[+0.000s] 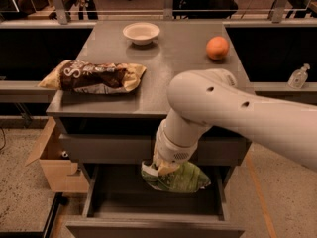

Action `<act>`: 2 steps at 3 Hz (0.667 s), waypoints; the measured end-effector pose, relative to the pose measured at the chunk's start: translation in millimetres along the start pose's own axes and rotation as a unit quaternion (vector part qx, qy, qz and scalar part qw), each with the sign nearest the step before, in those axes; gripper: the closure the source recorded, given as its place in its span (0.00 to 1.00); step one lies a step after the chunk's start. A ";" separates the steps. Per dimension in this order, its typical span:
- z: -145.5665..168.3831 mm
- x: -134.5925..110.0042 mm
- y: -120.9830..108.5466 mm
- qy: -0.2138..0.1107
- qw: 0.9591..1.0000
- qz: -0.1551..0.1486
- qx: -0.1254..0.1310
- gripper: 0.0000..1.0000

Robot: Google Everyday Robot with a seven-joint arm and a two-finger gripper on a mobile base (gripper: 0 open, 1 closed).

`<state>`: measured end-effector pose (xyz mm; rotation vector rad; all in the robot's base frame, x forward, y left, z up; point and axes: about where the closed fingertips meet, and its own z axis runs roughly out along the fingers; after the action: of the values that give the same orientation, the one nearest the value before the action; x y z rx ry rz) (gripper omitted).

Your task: Place green jalapeno chip bag into middle drawer

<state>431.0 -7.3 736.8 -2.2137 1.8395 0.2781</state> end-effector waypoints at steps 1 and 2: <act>52.9 24.1 -2.2 0.024 0.999 0.022 0.021 1.00; 62.0 27.8 -5.6 0.029 0.999 0.017 0.019 1.00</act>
Offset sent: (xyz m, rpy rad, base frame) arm 0.0014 -0.0061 -0.0472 -0.0405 -0.0039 -0.0353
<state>442.4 -13.1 669.9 -2.1899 1.8973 0.1857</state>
